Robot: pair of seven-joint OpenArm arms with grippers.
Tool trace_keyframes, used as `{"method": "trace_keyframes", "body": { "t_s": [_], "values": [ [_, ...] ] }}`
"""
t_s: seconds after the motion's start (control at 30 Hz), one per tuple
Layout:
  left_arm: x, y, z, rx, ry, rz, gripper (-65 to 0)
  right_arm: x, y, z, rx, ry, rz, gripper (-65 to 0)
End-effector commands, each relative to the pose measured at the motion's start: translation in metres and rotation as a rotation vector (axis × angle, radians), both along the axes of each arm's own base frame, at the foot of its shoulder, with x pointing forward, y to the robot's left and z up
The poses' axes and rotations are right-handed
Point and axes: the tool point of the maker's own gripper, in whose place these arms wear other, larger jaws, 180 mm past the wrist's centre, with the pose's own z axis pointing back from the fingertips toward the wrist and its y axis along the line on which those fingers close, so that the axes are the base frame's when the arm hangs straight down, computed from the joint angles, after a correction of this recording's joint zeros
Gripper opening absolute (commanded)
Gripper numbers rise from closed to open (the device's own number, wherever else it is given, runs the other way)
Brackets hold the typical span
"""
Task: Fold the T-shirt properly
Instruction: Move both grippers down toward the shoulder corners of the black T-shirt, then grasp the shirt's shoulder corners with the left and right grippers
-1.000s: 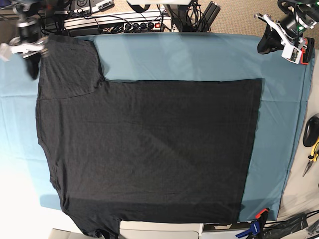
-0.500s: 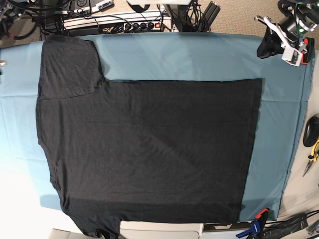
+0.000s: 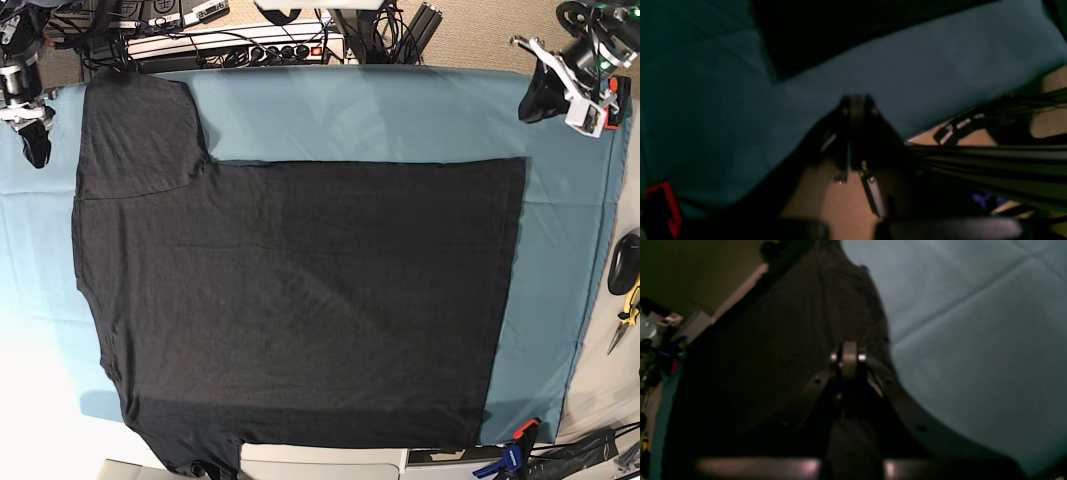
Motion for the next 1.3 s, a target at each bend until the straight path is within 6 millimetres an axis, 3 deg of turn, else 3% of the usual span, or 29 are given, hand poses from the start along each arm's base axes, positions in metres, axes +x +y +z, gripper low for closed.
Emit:
{"method": "trace_keyframes", "body": {
  "t_s": [0.0,0.07,0.1,0.23,0.4,0.67,0.83,1.27],
  "values": [
    [0.005,-0.001,0.009,-0.006,-0.033,-0.01,-63.4,0.0,-0.001,0.012,-0.023,-0.037,0.003,-51.0],
    [0.005,-0.001,0.009,-0.006,-0.036,-0.01,-63.4,-0.005,-0.001,0.007,-0.006,-0.034,-0.019,-38.7],
    [0.005,-0.001,0.009,-0.006,-0.036,-0.01,-63.4,-0.008,-0.001,0.003,0.009,-0.023,-0.038,-37.3],
    [0.005,-0.001,0.009,-0.006,-0.037,-0.01,-63.4,-0.023,0.004,-0.022,0.122,0.051,-0.103,-37.3],
    [0.005,-0.001,0.009,-0.006,-0.037,-0.01,-63.4,-0.03,0.011,-0.035,0.158,0.067,-0.124,-37.3],
    [0.014,0.001,0.014,0.008,-0.06,-0.024,-63.4,-0.038,-0.019,-0.075,0.16,0.174,-0.179,-37.3],
    [0.02,0.001,0.017,0.011,-0.079,-0.025,-63.4,-0.041,-0.018,-0.103,0.247,0.204,-0.167,-37.3],
    [0.02,0.001,0.016,0.013,-0.075,-0.025,-63.4,-0.05,0.004,-0.117,0.303,0.305,-0.067,-37.3]
  ]
}}
